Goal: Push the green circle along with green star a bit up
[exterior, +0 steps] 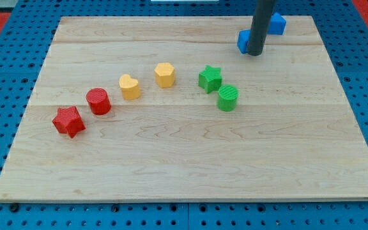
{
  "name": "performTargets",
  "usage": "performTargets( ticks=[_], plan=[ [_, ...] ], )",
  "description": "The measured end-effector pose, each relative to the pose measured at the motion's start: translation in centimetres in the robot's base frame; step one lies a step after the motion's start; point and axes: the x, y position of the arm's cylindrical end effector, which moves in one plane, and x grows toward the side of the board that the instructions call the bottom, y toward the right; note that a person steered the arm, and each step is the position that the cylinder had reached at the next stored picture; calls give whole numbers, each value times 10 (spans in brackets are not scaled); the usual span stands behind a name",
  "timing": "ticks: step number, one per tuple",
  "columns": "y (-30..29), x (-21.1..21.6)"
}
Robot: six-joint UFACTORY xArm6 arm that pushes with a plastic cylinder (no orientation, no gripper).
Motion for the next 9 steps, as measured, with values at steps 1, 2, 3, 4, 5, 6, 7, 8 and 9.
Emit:
performTargets(
  ticks=[1,2,3,4,5,6,7,8,9],
  plan=[
    [-3,14],
    [-20,60],
    [-25,109],
    [-40,159],
    [-51,174],
    [-58,161],
    [-58,144],
    [-68,144],
    [-69,133]
  ],
)
